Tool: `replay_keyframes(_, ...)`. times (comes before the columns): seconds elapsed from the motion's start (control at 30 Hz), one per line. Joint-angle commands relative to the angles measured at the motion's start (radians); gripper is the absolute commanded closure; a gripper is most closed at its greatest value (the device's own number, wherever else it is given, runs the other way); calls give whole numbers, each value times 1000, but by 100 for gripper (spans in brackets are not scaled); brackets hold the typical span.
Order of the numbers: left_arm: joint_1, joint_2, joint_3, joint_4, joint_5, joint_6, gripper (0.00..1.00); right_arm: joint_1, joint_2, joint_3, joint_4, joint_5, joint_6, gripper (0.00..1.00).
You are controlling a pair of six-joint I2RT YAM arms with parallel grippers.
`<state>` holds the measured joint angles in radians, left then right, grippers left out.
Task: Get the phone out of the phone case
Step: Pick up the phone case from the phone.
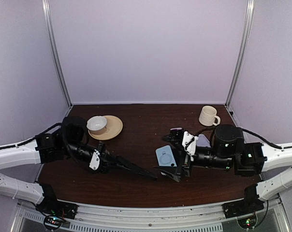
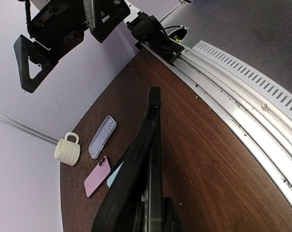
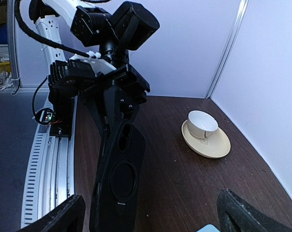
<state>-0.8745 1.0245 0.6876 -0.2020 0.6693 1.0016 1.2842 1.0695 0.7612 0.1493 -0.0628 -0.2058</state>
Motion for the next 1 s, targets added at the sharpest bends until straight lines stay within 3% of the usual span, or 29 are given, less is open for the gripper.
replay_keyframes(0.0, -8, 36, 150, -70, 73, 195, 100, 0, -25, 75, -178, 90, 46, 1)
replay_keyframes(0.07, -26, 27, 164, -142, 63, 391, 100, 1, -32, 105, -249, 100, 60, 0)
replay_keyframes(0.17, -45, 31, 180, -155, -49, 490, 100, 0, -43, 142, -307, 81, 80, 1)
replay_keyframes(0.33, -47, 23, 135, -141, -52, 640, 100, 1, -29, 206, -348, -56, 106, 1)
replay_keyframes(0.63, -47, -3, 7, 48, -62, 660, 100, -12, 222, 477, -600, -129, 190, 0)
replay_keyframes(0.97, -47, -55, -44, 103, -96, 631, 100, -112, 501, 688, -678, -435, 278, 1)
